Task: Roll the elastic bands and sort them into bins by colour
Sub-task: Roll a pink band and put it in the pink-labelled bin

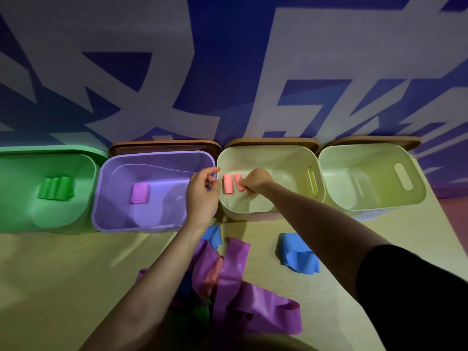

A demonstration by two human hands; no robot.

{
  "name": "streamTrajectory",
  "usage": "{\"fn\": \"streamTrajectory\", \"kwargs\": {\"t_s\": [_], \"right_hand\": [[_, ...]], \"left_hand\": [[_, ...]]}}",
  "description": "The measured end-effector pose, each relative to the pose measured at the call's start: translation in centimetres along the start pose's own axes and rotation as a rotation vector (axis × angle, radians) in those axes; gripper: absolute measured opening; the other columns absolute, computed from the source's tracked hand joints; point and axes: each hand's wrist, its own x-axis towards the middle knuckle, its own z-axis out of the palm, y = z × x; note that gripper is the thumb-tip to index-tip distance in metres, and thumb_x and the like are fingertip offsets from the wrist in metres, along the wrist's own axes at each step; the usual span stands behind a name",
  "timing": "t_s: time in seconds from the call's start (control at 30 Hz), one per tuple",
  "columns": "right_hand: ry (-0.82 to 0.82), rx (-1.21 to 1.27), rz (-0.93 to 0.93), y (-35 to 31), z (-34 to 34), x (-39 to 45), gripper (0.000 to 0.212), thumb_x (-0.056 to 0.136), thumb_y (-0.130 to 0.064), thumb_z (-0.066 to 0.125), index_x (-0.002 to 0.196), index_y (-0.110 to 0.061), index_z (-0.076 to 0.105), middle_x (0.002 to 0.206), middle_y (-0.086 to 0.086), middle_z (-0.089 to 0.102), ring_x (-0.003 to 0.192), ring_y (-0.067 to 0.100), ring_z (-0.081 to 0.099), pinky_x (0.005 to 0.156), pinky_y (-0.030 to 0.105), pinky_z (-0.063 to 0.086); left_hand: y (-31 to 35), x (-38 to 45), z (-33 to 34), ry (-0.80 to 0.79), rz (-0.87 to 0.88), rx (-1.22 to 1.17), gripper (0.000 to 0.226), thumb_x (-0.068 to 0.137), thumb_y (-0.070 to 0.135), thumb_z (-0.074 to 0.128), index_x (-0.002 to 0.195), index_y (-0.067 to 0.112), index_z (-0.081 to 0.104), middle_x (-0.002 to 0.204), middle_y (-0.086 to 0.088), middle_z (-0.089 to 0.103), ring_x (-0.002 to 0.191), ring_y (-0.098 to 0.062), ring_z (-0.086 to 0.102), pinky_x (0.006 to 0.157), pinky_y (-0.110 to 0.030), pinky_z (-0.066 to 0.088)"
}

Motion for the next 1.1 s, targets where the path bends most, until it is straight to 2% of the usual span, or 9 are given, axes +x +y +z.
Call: {"fn": "streamTrajectory", "kwargs": {"t_s": [0.13,0.23,0.4,0.53,0.67,0.87,1.1], "right_hand": [[-0.083,0.108,0.040,-0.5,0.2,0.1,0.027,0.084,-0.025,0.067,0.063,-0.010,0.059,0.059,0.004,0.059,0.057,0.014,0.056,0.069,0.025,0.049],[-0.090,0.106,0.030,-0.6,0.1,0.1,0.028,0.085,-0.020,0.065,0.060,-0.009,0.058,0.059,0.005,0.059,0.054,0.014,0.056,0.070,0.025,0.050],[-0.078,0.000,-0.030,-1.1,0.4,0.2,0.027,0.083,-0.030,0.065,0.064,-0.010,0.061,0.066,0.004,0.062,0.063,0.017,0.058,0.061,0.023,0.046],[-0.095,-0.006,-0.065,-1.1,0.2,0.1,0.025,0.084,-0.029,0.063,0.077,-0.006,0.068,0.070,0.007,0.064,0.069,0.020,0.060,0.070,0.027,0.049],[-0.072,0.048,-0.055,-0.5,0.1,0.3,0.031,0.083,-0.033,0.066,0.062,-0.010,0.061,0.060,0.003,0.059,0.063,0.018,0.056,0.068,0.027,0.047],[-0.054,0.156,-0.019,0.1,0.0,0.4,0.036,0.083,-0.035,0.066,0.057,-0.011,0.060,0.061,0.006,0.061,0.062,0.019,0.056,0.074,0.030,0.051],[-0.005,0.108,0.006,0.0,-0.3,0.3,0.038,0.082,-0.043,0.061,0.062,-0.011,0.060,0.060,0.005,0.058,0.063,0.022,0.058,0.056,0.025,0.045]], "left_hand": [[-0.1,0.0,0.1,0.001,0.006,0.002,0.030,0.088,0.002,0.055,0.108,0.021,0.067,0.093,-0.005,0.054,0.074,-0.007,0.052,0.068,-0.006,0.039],[-0.1,0.1,0.1,-0.001,0.000,-0.004,0.031,0.087,0.001,0.055,0.108,0.020,0.067,0.093,-0.006,0.054,0.073,-0.006,0.052,0.067,-0.005,0.038],[-0.1,0.1,0.1,-0.001,-0.001,-0.002,0.029,0.087,0.001,0.055,0.108,0.016,0.067,0.092,-0.005,0.053,0.072,-0.006,0.051,0.068,-0.006,0.039],[0.0,0.1,0.1,-0.008,0.003,-0.002,0.030,0.087,0.001,0.055,0.108,0.019,0.067,0.093,-0.006,0.053,0.073,-0.006,0.051,0.068,-0.006,0.039],[-0.1,0.1,0.1,-0.006,0.002,-0.012,0.030,0.087,0.000,0.055,0.108,0.019,0.067,0.094,-0.008,0.054,0.072,-0.006,0.051,0.067,-0.007,0.039],[0.0,0.1,0.0,-0.008,-0.002,-0.007,0.030,0.087,0.001,0.055,0.107,0.020,0.067,0.094,-0.007,0.054,0.072,-0.004,0.050,0.067,-0.006,0.038],[0.0,0.1,0.0,-0.008,-0.004,-0.015,0.030,0.087,0.002,0.055,0.106,0.021,0.067,0.092,-0.005,0.053,0.073,-0.006,0.050,0.071,-0.013,0.041]]}}
